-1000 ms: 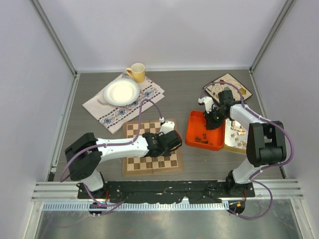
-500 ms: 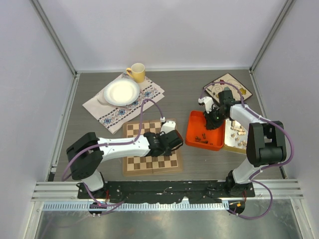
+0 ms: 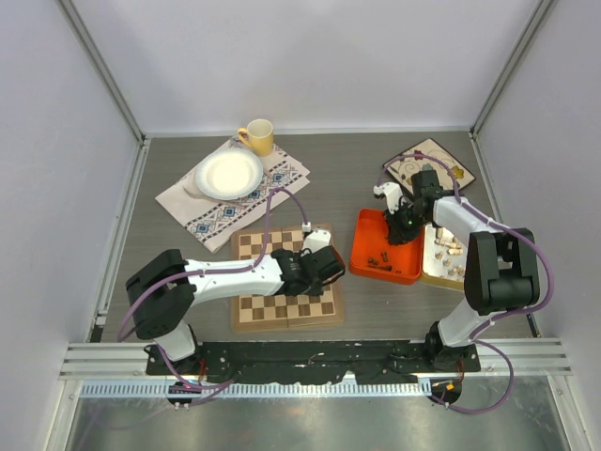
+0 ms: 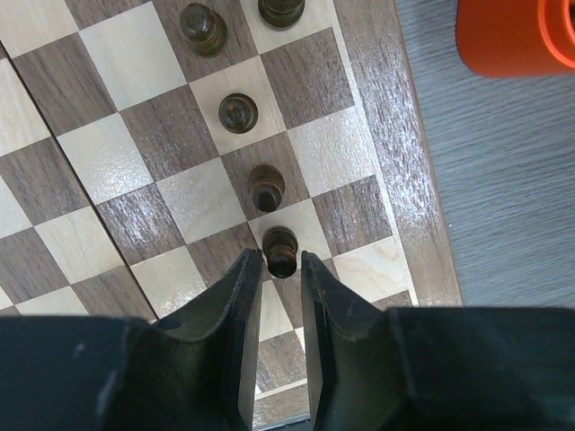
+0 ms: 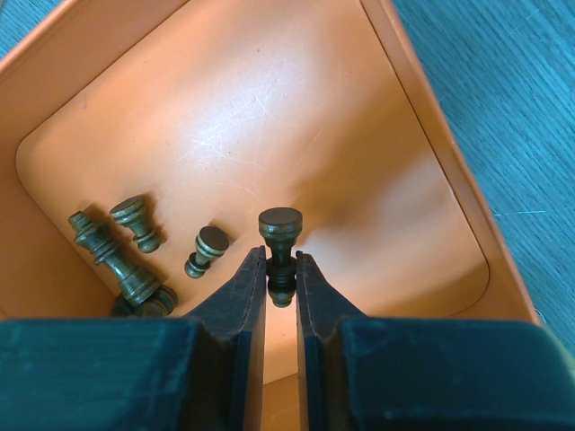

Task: Set up the chess pieces on the board

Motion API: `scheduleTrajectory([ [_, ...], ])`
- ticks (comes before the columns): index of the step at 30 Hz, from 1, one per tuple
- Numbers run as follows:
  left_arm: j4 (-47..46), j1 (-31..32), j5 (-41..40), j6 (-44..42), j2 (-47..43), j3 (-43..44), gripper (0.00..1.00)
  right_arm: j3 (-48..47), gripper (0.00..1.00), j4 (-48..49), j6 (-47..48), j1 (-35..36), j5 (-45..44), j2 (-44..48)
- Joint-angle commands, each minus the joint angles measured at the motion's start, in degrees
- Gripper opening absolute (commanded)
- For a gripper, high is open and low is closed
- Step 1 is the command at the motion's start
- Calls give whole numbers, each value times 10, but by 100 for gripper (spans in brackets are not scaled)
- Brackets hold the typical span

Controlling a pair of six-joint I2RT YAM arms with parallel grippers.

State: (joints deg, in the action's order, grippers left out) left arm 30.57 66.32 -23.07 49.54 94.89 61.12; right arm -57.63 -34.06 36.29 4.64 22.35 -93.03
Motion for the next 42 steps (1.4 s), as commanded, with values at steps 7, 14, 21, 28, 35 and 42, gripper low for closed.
scheduleTrajectory([
  [7, -5, 3, 8, 6, -1, 22, 26, -6, 3, 8, 2, 0, 2, 9],
  [14, -3, 2, 13, 9, -1, 20, 26, -6, 4, 8, 3, 0, 2, 9],
  [21, 1, 3, 3, 12, -5, 22, 27, -6, 4, 8, 4, -1, 2, 11],
  [28, 7, 3, -8, 14, -32, 27, 34, -7, 4, 6, 4, 0, 4, 22],
  [35, -1, 3, 11, -17, -99, 19, 43, -26, 3, -14, -2, -1, 36, 65],
  [42, -199, -6, 56, -162, -237, -94, 95, -64, 4, -80, -32, -3, 131, 103],
])
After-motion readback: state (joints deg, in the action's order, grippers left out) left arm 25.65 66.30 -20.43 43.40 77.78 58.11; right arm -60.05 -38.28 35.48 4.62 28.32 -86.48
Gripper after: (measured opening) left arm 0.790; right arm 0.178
